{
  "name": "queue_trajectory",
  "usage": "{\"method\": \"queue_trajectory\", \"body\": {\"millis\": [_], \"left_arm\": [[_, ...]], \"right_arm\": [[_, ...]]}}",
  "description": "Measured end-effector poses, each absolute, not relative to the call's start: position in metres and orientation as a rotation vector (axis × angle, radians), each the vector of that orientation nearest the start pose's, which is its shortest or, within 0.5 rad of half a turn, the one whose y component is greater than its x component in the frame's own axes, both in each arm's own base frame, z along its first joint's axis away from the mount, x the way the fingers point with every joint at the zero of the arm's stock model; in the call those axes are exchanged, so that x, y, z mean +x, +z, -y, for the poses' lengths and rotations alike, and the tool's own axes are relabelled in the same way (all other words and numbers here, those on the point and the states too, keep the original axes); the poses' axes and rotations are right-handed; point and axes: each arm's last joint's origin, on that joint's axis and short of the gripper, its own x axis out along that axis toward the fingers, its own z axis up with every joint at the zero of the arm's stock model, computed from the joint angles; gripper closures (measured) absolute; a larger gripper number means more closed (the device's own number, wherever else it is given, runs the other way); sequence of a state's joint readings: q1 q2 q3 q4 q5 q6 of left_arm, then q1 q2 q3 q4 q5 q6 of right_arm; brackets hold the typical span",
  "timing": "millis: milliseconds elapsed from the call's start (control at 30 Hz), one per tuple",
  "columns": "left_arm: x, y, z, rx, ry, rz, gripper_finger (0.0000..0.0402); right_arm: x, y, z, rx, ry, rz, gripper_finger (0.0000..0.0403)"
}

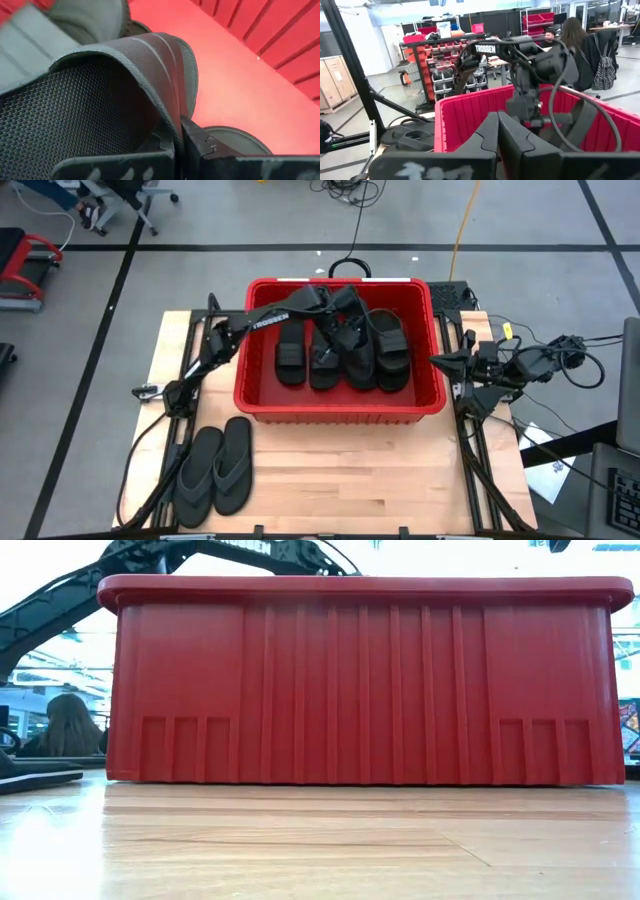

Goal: Pick and place slides into bin
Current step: Put the black slide into the red bin

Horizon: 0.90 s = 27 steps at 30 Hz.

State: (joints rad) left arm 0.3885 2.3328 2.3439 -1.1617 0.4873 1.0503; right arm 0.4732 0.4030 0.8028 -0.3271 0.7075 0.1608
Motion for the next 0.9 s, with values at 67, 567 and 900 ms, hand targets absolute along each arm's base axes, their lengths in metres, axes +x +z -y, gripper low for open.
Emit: {"method": "queue_trajectory", "body": {"millis": [67, 567, 900], "left_arm": [[0.459, 0.261, -0.174, 0.468, -0.602, -0.857, 0.0401], [0.465, 0.231, -0.198, 0.402, -0.61, -0.817, 0.0401], [0.472, 0.228, -0.209, 0.388, -0.515, -0.786, 0.0345]], "right_arm": [[0.07, 0.364, -0.015, 0.22, -0.228, 0.082, 0.0403], [0.07, 0.364, -0.015, 0.281, -0.225, 0.089, 0.0403], [0.07, 0.364, -0.015, 0.263, -0.226, 0.086, 0.0403]]}}
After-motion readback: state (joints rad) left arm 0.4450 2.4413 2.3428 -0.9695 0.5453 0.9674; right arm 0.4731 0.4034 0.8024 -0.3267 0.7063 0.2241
